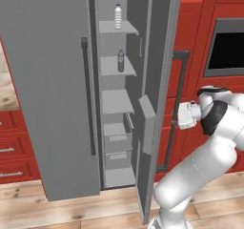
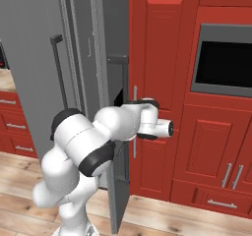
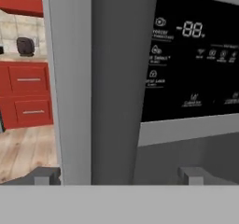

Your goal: Take the bottled waters from the counter and place them in the freezer to freeze. Close the freezer door after placing the bottles.

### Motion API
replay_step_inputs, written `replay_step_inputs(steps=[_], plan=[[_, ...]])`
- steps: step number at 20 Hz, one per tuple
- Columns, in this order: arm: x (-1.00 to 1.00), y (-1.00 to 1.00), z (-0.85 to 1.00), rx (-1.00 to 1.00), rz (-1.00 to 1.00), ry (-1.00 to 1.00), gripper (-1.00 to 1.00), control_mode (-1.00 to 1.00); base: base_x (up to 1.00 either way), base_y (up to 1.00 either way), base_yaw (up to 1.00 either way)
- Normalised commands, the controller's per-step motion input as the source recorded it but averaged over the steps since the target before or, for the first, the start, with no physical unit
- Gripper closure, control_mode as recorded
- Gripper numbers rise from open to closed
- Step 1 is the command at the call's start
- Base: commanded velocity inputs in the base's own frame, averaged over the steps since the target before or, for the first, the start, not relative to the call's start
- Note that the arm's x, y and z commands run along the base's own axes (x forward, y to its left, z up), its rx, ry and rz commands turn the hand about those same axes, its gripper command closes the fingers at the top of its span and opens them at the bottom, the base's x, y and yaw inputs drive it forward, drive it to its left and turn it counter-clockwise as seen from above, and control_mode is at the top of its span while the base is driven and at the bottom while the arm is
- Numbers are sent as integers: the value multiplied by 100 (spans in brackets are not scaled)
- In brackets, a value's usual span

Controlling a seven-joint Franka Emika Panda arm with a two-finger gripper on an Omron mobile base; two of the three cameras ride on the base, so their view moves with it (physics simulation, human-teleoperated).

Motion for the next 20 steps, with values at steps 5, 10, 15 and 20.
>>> replay_step_inputs(steps=[5, 10, 15, 20], plan=[[0, 75, 0, -3, 5, 4, -100, -100, 0, 0, 0], [0, 79, 0, -3, -4, 11, -100, -100, 0, 0, 0], [0, 87, 0, -2, -13, 10, -100, -100, 0, 0, 0], [7, 75, 0, -3, -21, 7, -100, -100, 0, 0, 0]])
